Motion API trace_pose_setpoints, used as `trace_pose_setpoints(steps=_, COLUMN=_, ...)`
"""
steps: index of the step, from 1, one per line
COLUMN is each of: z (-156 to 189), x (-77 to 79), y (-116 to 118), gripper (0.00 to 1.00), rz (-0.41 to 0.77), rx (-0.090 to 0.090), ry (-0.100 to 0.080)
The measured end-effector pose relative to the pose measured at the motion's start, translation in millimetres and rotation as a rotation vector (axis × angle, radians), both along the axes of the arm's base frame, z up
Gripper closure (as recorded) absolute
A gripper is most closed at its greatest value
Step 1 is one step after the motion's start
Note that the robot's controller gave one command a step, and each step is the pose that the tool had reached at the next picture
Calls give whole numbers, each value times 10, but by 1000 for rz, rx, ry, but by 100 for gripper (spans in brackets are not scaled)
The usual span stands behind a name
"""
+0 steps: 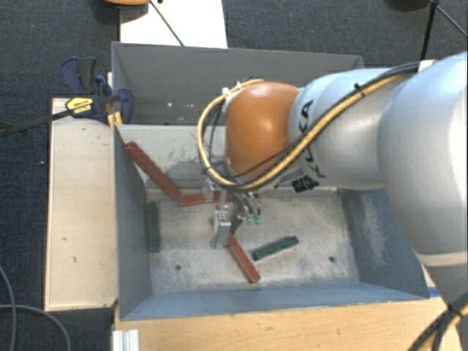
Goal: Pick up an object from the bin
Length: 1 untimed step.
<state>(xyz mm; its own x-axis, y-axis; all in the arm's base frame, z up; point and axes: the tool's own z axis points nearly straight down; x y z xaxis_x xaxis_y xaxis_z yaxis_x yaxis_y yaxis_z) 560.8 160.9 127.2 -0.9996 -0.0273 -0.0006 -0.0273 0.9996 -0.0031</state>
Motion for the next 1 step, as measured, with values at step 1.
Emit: trace_pose_setpoints(steps=1, z=90, x=100, y=143, gripper=0, rz=136, rx=4, ry=-1)
